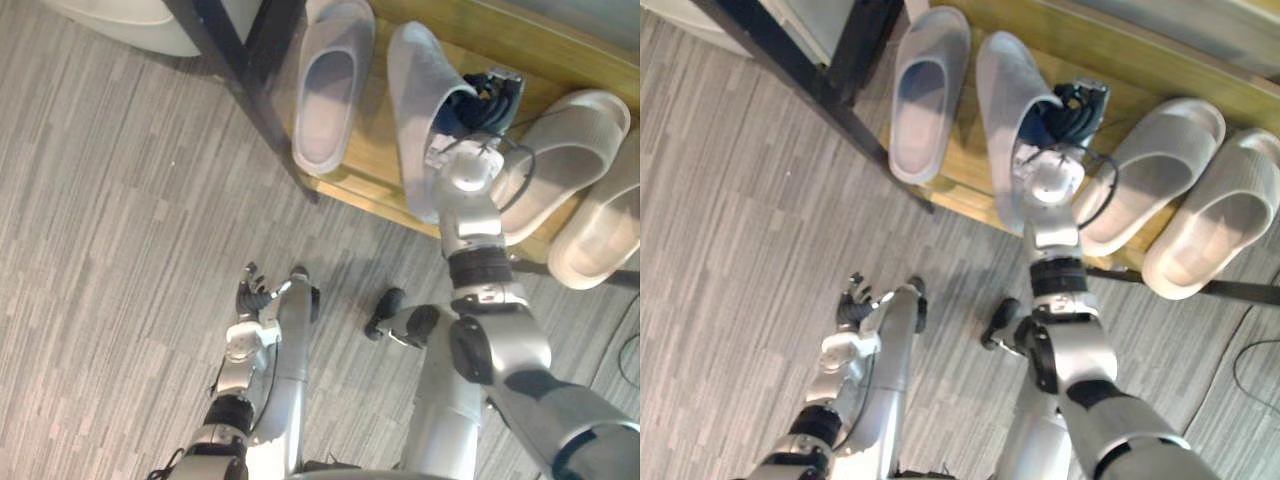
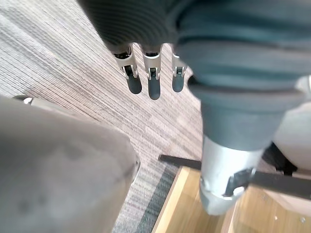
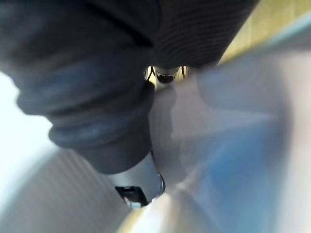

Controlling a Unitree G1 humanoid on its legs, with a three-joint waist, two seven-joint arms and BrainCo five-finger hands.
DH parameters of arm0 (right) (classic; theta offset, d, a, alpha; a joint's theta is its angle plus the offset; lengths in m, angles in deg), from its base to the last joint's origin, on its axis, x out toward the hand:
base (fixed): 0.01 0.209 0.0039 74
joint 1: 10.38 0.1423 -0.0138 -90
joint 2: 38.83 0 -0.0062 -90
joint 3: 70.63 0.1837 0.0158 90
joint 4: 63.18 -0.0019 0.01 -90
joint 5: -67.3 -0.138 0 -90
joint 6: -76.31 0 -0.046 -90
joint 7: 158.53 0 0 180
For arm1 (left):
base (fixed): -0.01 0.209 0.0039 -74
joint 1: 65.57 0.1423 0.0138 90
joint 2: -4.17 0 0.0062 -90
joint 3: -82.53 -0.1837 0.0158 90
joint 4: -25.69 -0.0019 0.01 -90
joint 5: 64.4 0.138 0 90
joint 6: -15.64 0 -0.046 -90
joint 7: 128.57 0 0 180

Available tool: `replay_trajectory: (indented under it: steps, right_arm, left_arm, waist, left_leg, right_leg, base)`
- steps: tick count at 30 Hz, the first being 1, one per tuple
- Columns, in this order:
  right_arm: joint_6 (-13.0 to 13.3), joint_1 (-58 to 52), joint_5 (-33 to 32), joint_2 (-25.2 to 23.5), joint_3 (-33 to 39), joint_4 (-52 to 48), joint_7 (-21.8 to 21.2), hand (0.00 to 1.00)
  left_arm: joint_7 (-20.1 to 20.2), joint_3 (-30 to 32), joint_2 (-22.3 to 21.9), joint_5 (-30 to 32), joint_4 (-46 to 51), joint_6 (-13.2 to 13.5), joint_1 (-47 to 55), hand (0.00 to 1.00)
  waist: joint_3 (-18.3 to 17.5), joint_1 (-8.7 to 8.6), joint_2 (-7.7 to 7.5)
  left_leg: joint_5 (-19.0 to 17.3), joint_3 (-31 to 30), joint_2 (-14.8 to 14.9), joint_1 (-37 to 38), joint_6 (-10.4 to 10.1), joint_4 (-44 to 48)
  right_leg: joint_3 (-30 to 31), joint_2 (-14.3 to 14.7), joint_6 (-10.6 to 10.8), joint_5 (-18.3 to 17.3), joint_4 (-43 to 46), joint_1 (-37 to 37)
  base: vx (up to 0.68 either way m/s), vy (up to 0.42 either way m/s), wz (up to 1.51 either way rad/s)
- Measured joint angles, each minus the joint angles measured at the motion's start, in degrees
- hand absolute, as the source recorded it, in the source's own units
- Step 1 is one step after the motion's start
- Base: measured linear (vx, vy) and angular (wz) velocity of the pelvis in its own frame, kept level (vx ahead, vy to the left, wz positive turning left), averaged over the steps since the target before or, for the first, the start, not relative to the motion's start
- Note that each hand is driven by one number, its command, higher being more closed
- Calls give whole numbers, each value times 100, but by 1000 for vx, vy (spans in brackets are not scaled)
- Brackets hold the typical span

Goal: Organize the slippers on the shoe rack

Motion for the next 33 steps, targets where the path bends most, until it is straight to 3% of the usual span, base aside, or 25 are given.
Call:
replay_trajectory:
  steps: [7,20,33]
  right_arm:
    - [3,0,-4,-125,15,-6,38,0]
    - [8,-396,9,-277,-257,-300,-338,0]
    - [12,-1302,243,-570,-503,-937,-538,0]
  left_arm:
    - [0,-10,-8,-5,-1,-14,0,0]
    - [3,16,18,-12,-62,-86,7,0]
    - [17,133,146,-39,-241,-161,121,0]
  waist:
    - [-8,-1,-1]
    - [-32,-5,-4]
    - [-129,-105,-135]
  left_leg:
    - [11,-6,-27,-6,0,-22]
    - [10,47,43,86,1,-40]
    - [37,140,179,487,-33,-347]
  right_leg:
    - [-14,-34,21,-13,-4,0]
    - [42,47,21,-11,-52,43]
    - [40,163,-63,55,-318,365]
  base:
    - [-5,33,2]
    - [-8,37,-3]
    - [5,12,-3]
